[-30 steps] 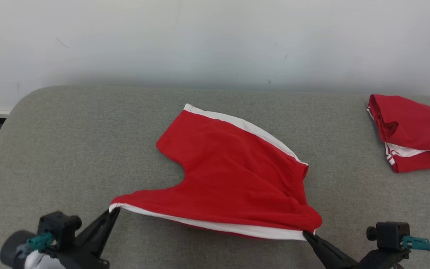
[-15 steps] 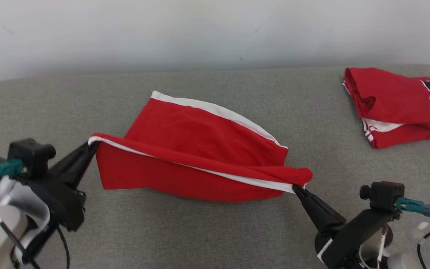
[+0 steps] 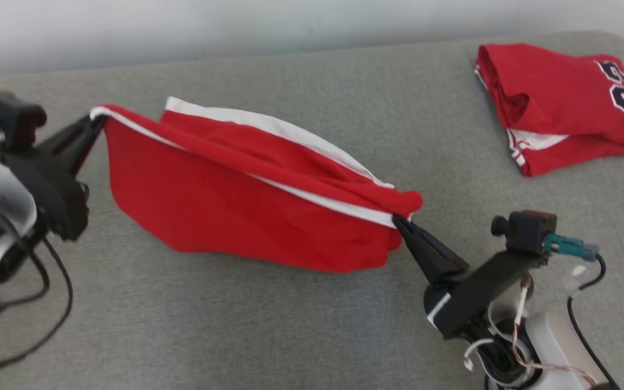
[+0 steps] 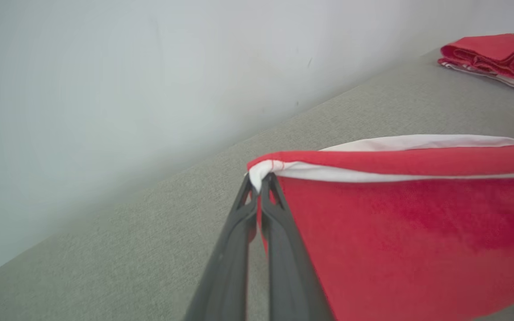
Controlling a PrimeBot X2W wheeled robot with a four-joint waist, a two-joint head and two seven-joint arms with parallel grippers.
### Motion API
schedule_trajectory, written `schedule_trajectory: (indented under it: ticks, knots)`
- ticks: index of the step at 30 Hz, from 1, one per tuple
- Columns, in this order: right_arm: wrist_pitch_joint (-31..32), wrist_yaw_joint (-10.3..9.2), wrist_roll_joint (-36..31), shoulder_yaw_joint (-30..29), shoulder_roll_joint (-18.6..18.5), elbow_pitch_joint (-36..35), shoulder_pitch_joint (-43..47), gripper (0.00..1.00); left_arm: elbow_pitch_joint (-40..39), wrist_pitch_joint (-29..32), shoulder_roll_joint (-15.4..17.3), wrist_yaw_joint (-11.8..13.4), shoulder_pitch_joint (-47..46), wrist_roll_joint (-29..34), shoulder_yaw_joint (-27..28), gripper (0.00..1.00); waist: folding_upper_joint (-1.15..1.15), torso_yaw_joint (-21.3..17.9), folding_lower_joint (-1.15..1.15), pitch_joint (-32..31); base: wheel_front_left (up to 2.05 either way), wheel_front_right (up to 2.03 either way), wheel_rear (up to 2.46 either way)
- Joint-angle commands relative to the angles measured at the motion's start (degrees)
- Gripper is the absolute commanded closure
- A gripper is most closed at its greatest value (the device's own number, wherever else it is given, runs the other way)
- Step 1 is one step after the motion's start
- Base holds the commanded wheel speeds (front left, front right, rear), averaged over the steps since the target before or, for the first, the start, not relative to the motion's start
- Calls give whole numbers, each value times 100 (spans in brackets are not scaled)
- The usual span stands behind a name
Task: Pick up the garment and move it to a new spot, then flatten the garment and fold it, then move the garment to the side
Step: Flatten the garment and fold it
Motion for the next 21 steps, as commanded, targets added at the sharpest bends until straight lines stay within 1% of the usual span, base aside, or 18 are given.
schedule_trajectory:
  ticks: [1, 5, 15, 21]
  knots:
    - [-66, -10, 44, 11, -6, 67, -136, 100, 134, 26, 21, -17, -233, 35, -65, 100, -1, -222, -1, 260, 0, 0, 0]
    - [-188, -10, 178, 179, 25, 213, -415, 100, 377, 115, 17, -26, -682, -67, -404, 100, -1, -373, -1, 399, 0, 0, 0]
    - [-487, -10, 447, 579, 58, 628, -1014, 100, 838, 373, 259, -25, -1603, -706, -1388, 100, -1, -802, -1, 630, 0, 0, 0]
    - [-719, -10, 579, 796, 59, 938, -1423, 100, 1169, 524, 395, -23, -2043, -977, -1903, 100, -1, -936, -1, 887, 0, 0, 0]
